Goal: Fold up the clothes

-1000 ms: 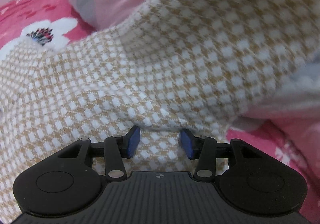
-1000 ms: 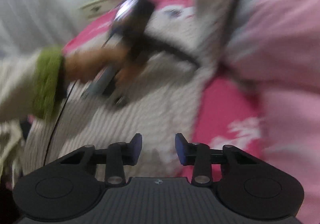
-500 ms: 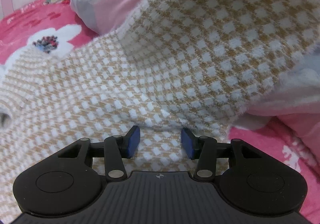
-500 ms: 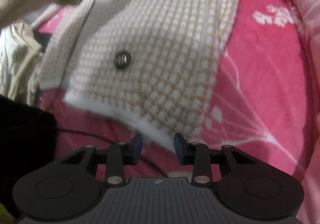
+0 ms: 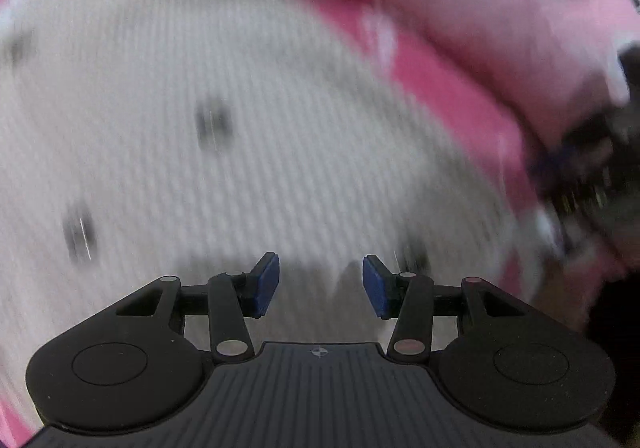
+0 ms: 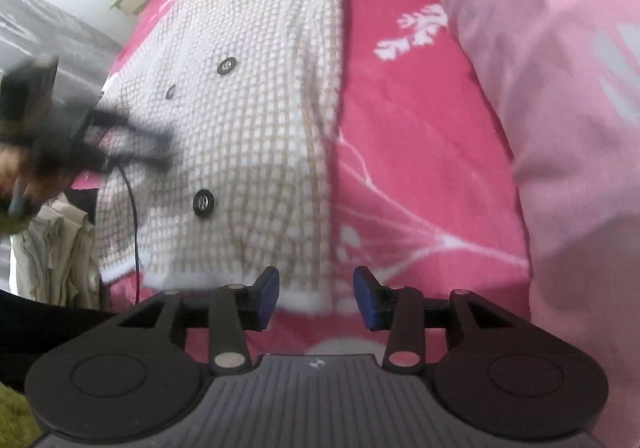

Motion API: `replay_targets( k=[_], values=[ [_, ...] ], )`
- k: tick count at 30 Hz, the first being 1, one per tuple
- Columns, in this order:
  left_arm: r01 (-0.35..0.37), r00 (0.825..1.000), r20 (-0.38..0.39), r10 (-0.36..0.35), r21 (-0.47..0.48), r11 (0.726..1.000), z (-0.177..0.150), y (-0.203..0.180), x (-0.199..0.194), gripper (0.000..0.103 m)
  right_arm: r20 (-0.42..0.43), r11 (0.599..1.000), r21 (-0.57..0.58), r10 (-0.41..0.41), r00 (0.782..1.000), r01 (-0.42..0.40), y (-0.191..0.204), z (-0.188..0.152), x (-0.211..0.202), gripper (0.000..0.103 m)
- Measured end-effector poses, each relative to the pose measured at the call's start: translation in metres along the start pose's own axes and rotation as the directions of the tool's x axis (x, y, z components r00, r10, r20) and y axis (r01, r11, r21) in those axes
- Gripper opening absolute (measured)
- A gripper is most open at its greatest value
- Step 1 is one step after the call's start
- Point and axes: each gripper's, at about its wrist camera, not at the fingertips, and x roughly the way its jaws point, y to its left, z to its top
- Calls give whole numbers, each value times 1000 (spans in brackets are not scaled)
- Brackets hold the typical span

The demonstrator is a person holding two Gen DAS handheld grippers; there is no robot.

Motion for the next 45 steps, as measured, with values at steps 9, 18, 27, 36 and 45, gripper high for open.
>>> replay_targets(
  k=[9,18,27,36,45],
  values=[
    [106,993,-13,-120,-384,917,-70,35,3,46,92,1000,-13,20,996,-19,27,-8,4,45],
    [154,987,23,-158,-418,896,-66,23,26,43,152,988,-143,72,986,-50,71,-12,10,45],
    [98,990,134,-45,-422,901,-69,15,4,2,169,896,-443,33,985,46,122,-41,35,45],
    [28,994,103,24,-478,878,-77,47,-6,2,187,900,-427,-11,982,92,105,-39,36,47],
    [13,998,56,14,-457,889,-79,52,-4,8,222,979,-152,-99,970,135,46,-29,26,49]
  ],
)
